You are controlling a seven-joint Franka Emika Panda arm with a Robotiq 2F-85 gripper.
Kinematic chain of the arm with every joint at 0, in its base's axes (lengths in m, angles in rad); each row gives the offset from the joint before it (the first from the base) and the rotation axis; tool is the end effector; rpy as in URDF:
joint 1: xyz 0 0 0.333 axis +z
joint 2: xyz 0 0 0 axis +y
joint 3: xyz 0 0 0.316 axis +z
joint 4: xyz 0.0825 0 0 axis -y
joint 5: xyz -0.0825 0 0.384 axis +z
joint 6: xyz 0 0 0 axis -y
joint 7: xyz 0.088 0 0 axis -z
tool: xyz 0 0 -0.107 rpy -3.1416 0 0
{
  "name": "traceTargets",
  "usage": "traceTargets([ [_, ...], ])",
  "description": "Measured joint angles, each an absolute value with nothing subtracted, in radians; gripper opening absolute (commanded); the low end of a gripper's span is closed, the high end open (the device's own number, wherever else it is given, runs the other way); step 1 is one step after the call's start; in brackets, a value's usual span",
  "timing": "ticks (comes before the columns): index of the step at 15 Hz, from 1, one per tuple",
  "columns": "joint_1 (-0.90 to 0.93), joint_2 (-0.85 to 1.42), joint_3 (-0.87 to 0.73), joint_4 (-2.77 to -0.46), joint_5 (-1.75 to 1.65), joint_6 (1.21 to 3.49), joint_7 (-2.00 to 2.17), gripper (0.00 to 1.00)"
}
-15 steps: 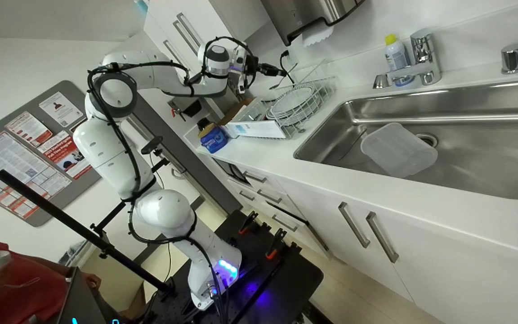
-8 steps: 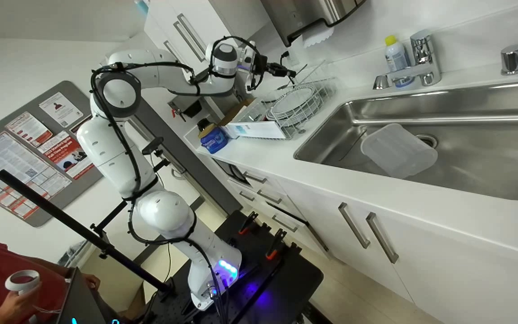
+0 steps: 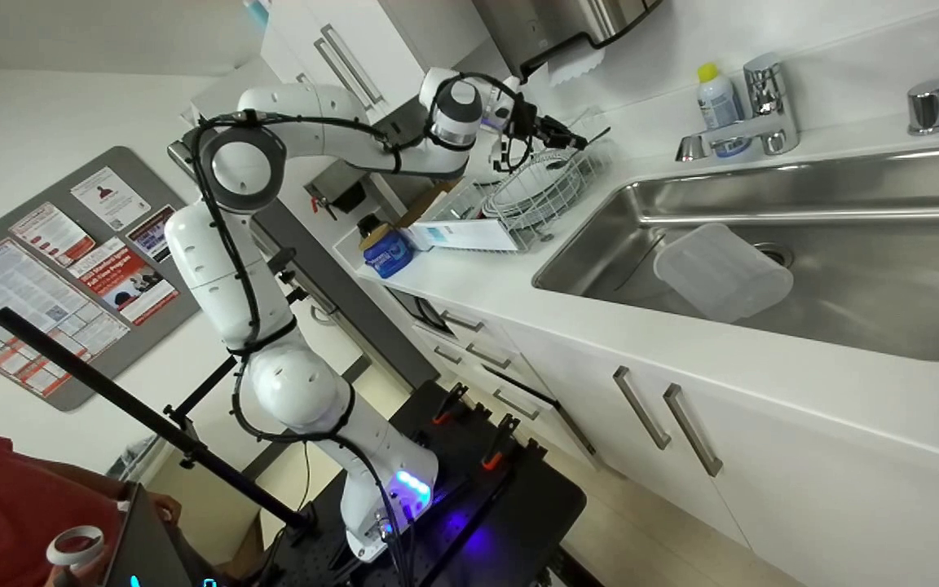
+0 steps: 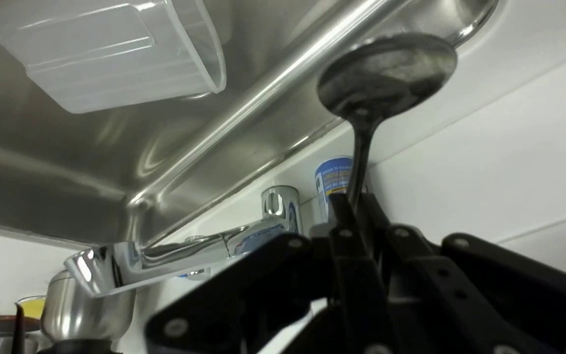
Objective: Put the spoon on the plate in the sink
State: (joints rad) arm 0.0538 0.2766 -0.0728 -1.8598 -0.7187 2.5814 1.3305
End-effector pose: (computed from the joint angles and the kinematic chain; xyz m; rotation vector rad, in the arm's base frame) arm 0.6573 0.0026 0.4161 2.5995 -1.1115 0.9546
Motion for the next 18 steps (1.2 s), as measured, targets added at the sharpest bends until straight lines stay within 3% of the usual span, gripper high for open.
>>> traceTargets([
  [11, 0.051, 0.503, -0.136, -1.864, -0.574, 2.798, 1.244, 0.02],
  [12, 0.051, 0.516, -0.136, -1.869, -0.538, 2.813, 1.22, 0.08],
  [17, 0.09, 0.529, -0.175, -1.868, -0.502, 2.817, 1.202, 0.08],
  [18, 0.09, 0.529, -0.175, -1.867, -0.502, 2.817, 1.202, 0.02],
])
